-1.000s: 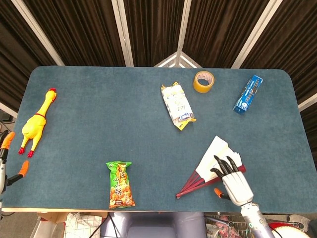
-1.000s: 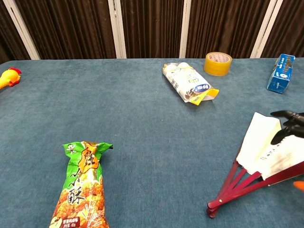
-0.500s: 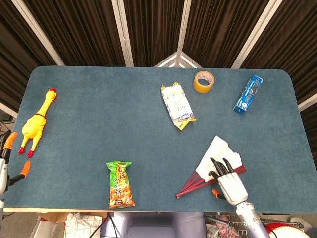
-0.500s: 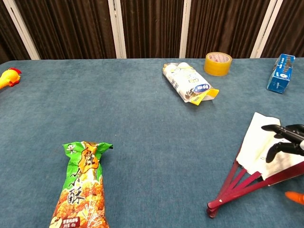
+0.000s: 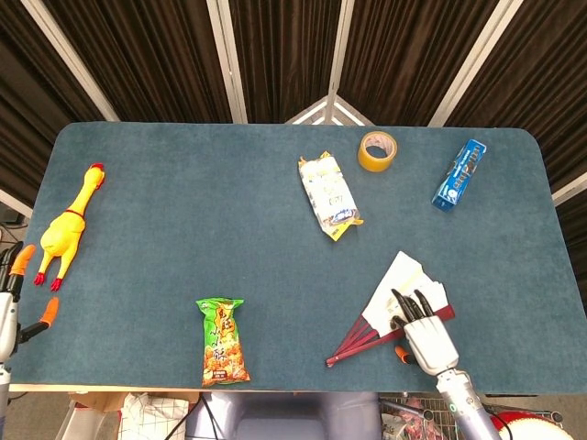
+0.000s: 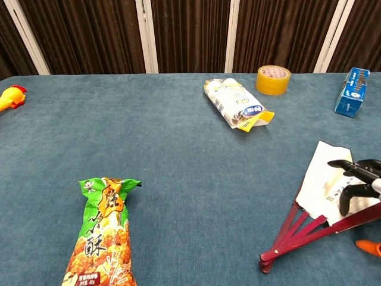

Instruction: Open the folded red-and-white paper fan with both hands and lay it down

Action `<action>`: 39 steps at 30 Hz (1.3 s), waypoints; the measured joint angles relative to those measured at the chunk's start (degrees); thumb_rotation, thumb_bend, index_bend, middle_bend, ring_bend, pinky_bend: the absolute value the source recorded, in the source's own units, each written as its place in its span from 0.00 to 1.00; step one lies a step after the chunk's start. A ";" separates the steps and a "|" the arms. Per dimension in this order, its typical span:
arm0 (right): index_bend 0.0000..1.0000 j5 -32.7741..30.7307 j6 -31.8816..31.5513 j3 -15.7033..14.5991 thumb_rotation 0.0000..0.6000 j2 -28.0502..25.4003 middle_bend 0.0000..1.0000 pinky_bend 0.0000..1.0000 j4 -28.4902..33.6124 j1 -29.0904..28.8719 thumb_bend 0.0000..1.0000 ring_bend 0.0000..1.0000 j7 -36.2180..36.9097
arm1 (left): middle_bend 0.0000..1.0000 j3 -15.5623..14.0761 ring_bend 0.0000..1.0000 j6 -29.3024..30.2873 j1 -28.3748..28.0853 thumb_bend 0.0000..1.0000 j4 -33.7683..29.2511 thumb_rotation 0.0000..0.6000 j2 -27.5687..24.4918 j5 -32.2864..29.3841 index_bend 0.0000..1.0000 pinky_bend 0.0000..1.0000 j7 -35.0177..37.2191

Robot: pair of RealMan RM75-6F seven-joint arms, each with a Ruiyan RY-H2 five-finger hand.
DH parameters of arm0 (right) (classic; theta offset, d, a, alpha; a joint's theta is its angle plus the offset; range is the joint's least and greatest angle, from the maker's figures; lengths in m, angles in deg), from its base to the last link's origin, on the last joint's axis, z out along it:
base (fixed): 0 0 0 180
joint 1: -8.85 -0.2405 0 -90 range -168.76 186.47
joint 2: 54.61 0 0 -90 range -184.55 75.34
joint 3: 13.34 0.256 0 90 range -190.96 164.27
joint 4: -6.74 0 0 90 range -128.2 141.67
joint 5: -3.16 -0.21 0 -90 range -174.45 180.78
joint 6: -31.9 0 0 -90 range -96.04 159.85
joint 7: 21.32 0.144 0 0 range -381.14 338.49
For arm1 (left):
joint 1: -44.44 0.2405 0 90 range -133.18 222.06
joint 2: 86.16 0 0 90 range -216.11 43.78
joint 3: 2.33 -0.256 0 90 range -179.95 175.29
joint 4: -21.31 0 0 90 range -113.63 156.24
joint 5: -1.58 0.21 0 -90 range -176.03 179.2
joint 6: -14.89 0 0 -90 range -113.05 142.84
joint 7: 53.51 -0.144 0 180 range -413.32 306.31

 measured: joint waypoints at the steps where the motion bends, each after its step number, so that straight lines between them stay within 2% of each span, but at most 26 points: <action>1: 0.47 0.01 0.02 0.04 1.00 0.19 0.06 0.06 -0.34 -0.11 0.26 0.15 0.20 | 0.00 0.01 0.00 -0.01 -0.01 0.48 0.01 1.00 0.05 -0.03 0.05 0.00 -0.07; 20: 0.53 -0.27 0.68 1.04 1.00 1.91 0.06 0.06 -3.10 -2.37 0.30 0.15 1.45 | 0.00 -0.04 0.00 -0.19 -0.16 0.48 0.01 1.00 0.64 -0.09 0.05 0.00 -1.18; 25: 0.58 -0.34 0.74 0.91 1.00 2.27 0.08 0.07 -3.74 -2.58 0.35 0.16 1.92 | 0.00 -0.06 0.00 -0.14 -0.11 0.48 -0.16 1.00 0.63 -0.08 0.05 0.00 -1.15; 30: 0.62 -0.07 -0.10 0.99 1.00 2.57 0.08 0.08 -4.16 -2.71 0.39 0.16 2.68 | 0.00 -0.16 0.00 -0.13 -0.08 0.48 -0.27 1.00 0.62 0.06 0.05 0.00 -1.12; 39: 0.64 0.53 -2.38 1.48 1.00 2.30 0.09 0.09 -4.30 -2.84 0.41 0.17 3.47 | 0.00 -0.14 0.00 -0.05 -0.05 0.48 -0.31 1.00 0.61 0.08 0.05 0.00 -1.07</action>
